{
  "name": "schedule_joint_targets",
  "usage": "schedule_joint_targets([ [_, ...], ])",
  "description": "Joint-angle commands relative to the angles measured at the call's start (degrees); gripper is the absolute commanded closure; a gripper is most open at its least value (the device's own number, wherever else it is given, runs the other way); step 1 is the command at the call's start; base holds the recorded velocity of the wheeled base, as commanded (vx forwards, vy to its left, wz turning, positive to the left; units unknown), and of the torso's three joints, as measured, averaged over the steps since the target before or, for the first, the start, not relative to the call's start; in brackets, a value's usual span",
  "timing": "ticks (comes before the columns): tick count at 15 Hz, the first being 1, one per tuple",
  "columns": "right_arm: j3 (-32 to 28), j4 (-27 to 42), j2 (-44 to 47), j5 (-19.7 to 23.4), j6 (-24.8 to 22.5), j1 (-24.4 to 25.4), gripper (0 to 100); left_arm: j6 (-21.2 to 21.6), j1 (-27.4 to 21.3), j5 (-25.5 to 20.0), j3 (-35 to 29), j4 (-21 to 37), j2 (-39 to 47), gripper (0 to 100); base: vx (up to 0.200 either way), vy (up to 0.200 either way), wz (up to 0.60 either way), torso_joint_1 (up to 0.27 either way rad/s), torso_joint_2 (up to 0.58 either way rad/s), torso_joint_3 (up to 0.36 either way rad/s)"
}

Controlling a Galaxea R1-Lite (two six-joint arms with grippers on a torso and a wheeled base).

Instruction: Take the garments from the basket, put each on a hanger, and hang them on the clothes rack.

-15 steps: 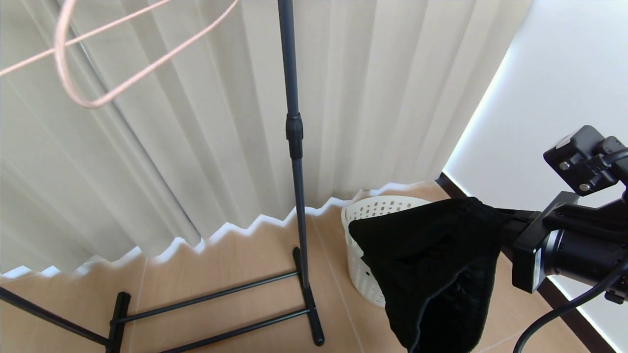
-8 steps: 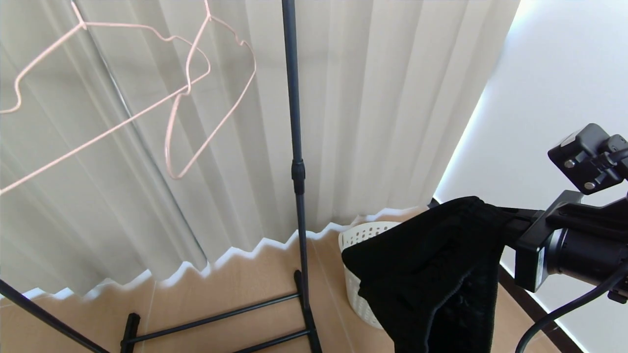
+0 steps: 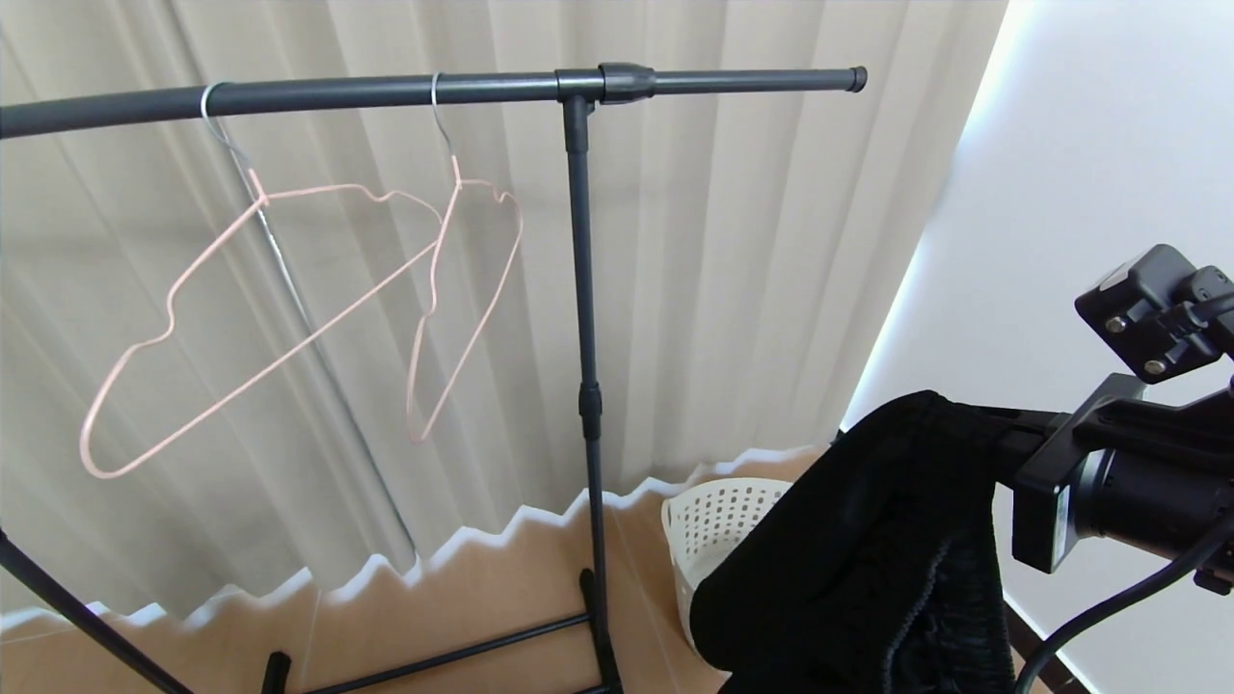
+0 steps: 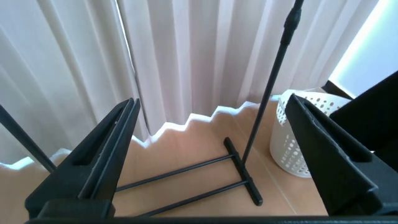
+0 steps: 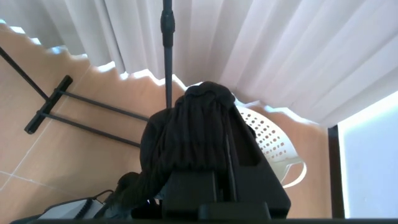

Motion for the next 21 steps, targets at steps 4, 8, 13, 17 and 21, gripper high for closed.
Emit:
schedule_joint_targets([
  [4, 0.3, 0.0, 0.2, 0.0, -0.1, 0.0, 100, 0.0, 0.0, 0.0, 0.0, 0.0, 0.0, 0, 0.000, 0.000, 0.00, 0.205, -0.54, -0.334],
  [8, 0.3, 0.0, 0.1, 0.0, -0.1, 0.0, 100, 0.0, 0.0, 0.0, 0.0, 0.0, 0.0, 0, 0.000, 0.000, 0.00, 0.235, -0.58, -0.344],
  [13, 0.4, 0.0, 0.1, 0.0, -0.1, 0.0, 100, 0.0, 0.1, 0.0, 0.0, 0.0, 0.0, 0, 0.000, 0.000, 0.00, 0.216, -0.51, -0.390],
  [17, 1.0, 0.0, -0.2, 0.0, -1.6, 0.0, 100, 0.0, 0.1, 0.0, 0.0, -0.1, 0.0, 0, 0.000, 0.000, 0.00, 0.166, -0.37, -0.242],
  [21, 1.1, 0.0, -0.6, 0.0, -1.8, 0.0, 100, 0.0, 0.1, 0.0, 0.0, 0.0, 0.0, 0, 0.000, 0.000, 0.00, 0.158, -0.36, -0.199],
])
